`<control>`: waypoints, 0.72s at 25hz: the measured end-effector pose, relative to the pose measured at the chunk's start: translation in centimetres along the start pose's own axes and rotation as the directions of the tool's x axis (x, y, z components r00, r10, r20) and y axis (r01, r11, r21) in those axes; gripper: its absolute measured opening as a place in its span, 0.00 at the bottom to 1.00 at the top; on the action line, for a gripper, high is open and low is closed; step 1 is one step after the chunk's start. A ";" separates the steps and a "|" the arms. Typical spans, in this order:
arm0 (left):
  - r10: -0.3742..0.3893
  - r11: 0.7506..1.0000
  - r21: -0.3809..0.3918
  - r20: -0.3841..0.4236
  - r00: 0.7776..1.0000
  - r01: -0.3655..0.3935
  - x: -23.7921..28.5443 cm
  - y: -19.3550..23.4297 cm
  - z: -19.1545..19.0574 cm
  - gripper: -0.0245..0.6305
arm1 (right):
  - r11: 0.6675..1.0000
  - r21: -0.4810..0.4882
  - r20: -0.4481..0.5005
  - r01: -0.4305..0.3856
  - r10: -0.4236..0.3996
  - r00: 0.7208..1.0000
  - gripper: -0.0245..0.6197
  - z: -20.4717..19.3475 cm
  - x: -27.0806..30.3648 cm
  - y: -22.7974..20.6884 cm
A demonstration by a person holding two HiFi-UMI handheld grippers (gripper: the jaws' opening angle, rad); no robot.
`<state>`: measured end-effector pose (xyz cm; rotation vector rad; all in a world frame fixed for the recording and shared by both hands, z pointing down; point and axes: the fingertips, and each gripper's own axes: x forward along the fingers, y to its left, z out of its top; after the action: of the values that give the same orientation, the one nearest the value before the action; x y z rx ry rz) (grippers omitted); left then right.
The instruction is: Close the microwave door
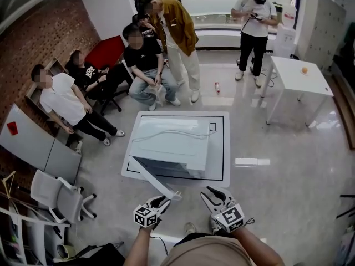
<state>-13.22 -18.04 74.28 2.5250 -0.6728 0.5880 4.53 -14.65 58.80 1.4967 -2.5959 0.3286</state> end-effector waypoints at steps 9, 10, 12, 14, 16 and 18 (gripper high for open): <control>0.031 0.999 -0.010 -0.030 0.999 -0.031 2.6 0.6 1.3 0.22 | 1.000 0.013 0.009 0.020 -0.020 1.000 0.23 0.4 -0.5 -1.5; 0.039 0.999 -0.020 -0.031 0.999 -0.039 2.8 0.9 1.4 0.22 | 1.000 0.014 0.010 0.023 -0.023 1.000 0.23 0.4 -0.5 -1.7; 0.041 0.998 -0.043 -0.020 0.999 -0.042 3.2 1.3 1.8 0.22 | 0.999 0.014 0.012 0.029 -0.029 1.000 0.23 0.2 -0.6 -2.0; 0.037 0.998 -0.044 -0.016 0.999 -0.037 3.7 1.4 2.1 0.22 | 0.999 0.012 0.012 0.035 -0.035 0.999 0.23 0.1 -0.6 -2.3; 0.030 0.999 -0.032 -0.020 0.999 -0.031 4.1 1.4 2.4 0.22 | 0.999 0.016 0.014 0.037 -0.037 0.999 0.23 0.2 -0.6 -2.5; 0.023 0.999 -0.024 -0.021 1.000 -0.024 4.6 1.4 2.9 0.22 | 0.999 0.017 0.013 0.044 -0.044 0.999 0.23 0.3 -0.7 -2.7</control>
<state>-9.57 -22.24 74.73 2.4888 -0.6989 0.6097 7.17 -15.45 58.71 1.5644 -2.5728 0.3374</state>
